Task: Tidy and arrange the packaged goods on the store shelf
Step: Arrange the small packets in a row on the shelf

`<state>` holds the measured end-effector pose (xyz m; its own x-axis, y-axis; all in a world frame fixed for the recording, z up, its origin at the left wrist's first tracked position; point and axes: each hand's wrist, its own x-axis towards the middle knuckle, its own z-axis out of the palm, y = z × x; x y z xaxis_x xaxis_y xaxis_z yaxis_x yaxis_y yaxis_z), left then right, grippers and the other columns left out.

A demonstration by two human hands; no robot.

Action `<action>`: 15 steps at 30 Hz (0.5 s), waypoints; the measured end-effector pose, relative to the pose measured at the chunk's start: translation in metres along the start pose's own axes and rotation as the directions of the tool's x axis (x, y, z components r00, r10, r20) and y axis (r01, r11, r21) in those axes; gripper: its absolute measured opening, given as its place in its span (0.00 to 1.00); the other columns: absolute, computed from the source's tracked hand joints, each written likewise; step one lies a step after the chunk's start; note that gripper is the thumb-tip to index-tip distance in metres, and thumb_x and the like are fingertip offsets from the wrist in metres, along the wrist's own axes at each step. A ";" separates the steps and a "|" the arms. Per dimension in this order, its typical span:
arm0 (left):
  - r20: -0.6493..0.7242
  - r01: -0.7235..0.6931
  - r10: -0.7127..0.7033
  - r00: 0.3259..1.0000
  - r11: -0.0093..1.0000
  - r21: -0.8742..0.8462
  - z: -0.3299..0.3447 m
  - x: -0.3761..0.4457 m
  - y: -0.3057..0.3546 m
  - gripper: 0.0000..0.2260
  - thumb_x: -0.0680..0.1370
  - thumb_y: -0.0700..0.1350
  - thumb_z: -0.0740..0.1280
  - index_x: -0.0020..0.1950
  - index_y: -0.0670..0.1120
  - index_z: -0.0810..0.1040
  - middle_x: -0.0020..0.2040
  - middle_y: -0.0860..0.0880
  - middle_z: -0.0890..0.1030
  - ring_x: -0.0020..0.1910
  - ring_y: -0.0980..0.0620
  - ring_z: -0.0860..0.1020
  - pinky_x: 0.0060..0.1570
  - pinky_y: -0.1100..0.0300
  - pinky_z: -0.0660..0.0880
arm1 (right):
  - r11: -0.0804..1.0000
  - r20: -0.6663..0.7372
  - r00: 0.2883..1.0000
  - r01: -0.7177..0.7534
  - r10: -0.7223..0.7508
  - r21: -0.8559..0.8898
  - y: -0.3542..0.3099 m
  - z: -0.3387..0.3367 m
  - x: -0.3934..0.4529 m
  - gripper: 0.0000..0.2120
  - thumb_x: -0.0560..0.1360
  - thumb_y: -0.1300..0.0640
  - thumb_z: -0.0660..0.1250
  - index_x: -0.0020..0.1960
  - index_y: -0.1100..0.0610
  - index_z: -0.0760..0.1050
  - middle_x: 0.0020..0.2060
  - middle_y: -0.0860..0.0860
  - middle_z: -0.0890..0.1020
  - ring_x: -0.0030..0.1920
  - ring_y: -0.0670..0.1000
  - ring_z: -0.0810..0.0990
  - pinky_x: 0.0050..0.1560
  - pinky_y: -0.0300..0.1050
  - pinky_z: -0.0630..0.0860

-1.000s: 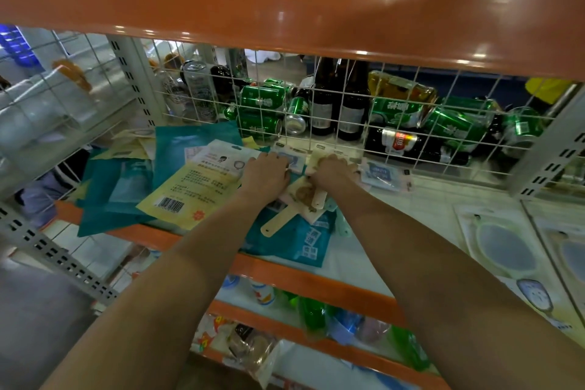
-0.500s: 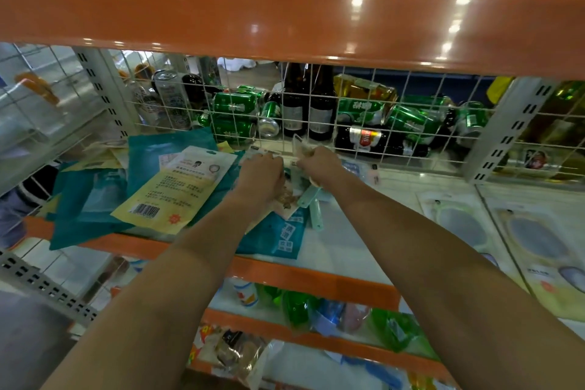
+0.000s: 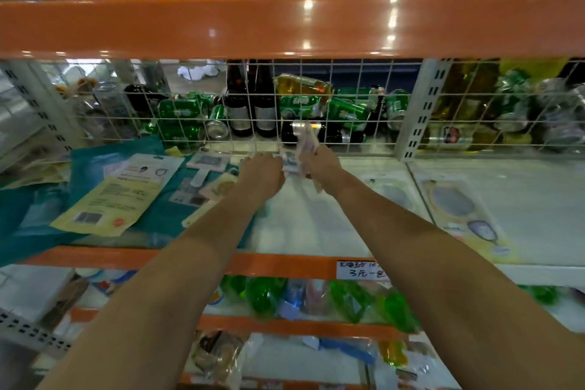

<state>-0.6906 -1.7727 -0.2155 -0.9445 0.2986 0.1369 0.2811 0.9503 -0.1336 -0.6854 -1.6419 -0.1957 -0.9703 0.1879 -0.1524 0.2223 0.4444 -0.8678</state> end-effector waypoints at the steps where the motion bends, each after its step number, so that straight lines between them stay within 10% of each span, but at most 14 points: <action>1: 0.007 -0.002 0.002 1.000 1.000 -0.007 -0.002 0.001 0.008 0.15 0.81 0.47 0.56 0.64 0.43 0.73 0.62 0.42 0.75 0.62 0.41 0.72 0.59 0.49 0.69 | 1.000 -0.017 1.000 -0.007 0.007 0.015 0.006 -0.008 -0.001 0.16 0.79 0.58 0.61 0.61 0.67 0.73 0.56 0.62 0.79 0.56 0.61 0.79 0.57 0.55 0.77; 15: 0.007 -0.033 0.034 0.999 0.987 -0.154 -0.028 0.017 0.127 0.15 0.80 0.47 0.57 0.63 0.45 0.75 0.61 0.44 0.77 0.60 0.44 0.75 0.54 0.54 0.71 | 0.963 -0.124 0.983 -0.101 0.135 0.248 0.075 -0.135 -0.026 0.04 0.76 0.64 0.62 0.49 0.59 0.74 0.36 0.54 0.76 0.39 0.53 0.74 0.41 0.42 0.71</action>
<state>-0.6666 -1.6446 -0.2025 -0.9354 0.3305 0.1253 0.3349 0.9421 0.0152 -0.6309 -1.4953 -0.1935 -0.9120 0.3536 -0.2081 0.2884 0.1919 -0.9381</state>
